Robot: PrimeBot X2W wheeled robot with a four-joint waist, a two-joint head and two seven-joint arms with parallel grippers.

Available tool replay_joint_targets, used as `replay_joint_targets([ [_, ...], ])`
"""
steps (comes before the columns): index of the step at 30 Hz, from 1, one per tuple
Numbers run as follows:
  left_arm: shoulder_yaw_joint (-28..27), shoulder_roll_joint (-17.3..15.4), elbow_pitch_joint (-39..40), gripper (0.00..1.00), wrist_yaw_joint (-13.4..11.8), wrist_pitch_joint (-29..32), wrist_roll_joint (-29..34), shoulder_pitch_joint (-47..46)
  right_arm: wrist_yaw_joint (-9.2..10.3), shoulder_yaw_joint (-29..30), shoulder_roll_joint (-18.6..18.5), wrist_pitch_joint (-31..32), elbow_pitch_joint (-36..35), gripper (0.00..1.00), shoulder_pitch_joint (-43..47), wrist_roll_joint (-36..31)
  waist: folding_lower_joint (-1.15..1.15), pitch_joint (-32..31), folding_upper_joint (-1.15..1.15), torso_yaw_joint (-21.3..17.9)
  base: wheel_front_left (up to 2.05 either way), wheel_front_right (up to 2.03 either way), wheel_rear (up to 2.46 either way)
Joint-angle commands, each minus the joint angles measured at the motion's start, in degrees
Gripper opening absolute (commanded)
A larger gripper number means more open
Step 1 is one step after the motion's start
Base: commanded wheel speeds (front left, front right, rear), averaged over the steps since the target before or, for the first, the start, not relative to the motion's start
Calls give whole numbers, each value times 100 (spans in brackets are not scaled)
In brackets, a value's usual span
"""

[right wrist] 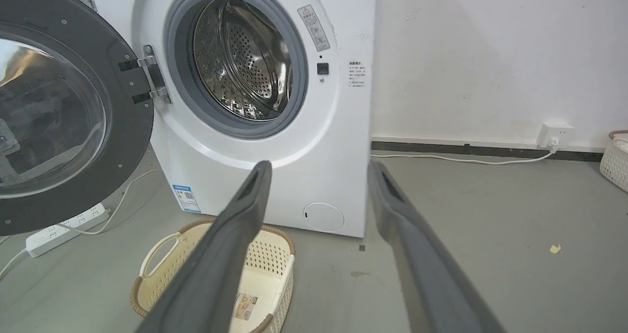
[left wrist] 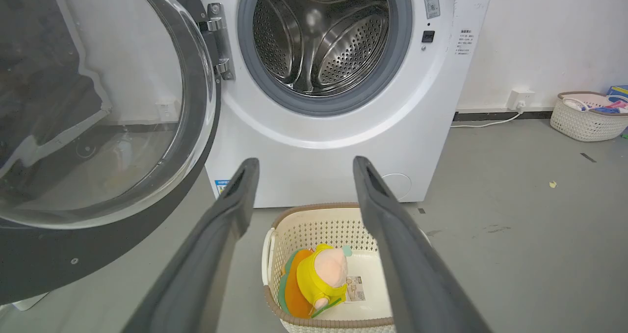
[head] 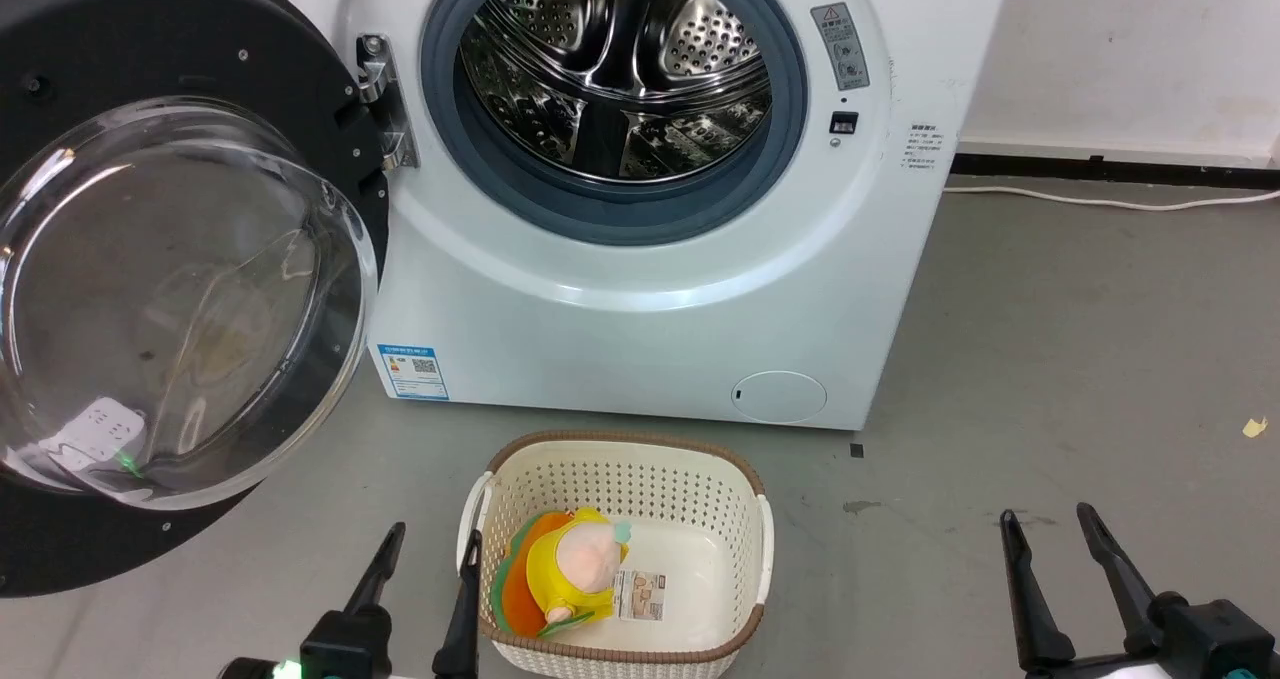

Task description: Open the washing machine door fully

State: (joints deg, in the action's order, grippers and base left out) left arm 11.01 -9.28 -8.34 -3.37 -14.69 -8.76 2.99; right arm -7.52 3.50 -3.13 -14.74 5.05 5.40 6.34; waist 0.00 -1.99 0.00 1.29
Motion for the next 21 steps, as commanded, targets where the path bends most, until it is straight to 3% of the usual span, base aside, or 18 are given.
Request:
replay_joint_targets([
  [1, 34, 39, -49, 100, 12, -30, 19, 9, 3, 10, 24, -25, 19, 100, 9, 38, 0, 5, 0, 15, 0, 0, 0],
  [19, 45, 97, 13, 100, 88, -30, 70, -103, 3, -11, 25, -26, 47, 100, -28, 84, 0, 47, 0, 68, 0, 0, 0],
  [20, 62, 103, -9, 0, 78, 4, 67, -62, 0, -12, -1, 1, 25, 0, -3, 71, 0, 46, 0, 68, 0, 0, 0],
  [21, 71, 103, -17, 0, 78, 7, 67, -60, 0, -10, -1, 4, 25, 0, -4, 71, 1, 47, 0, 69, 0, 0, 0],
])
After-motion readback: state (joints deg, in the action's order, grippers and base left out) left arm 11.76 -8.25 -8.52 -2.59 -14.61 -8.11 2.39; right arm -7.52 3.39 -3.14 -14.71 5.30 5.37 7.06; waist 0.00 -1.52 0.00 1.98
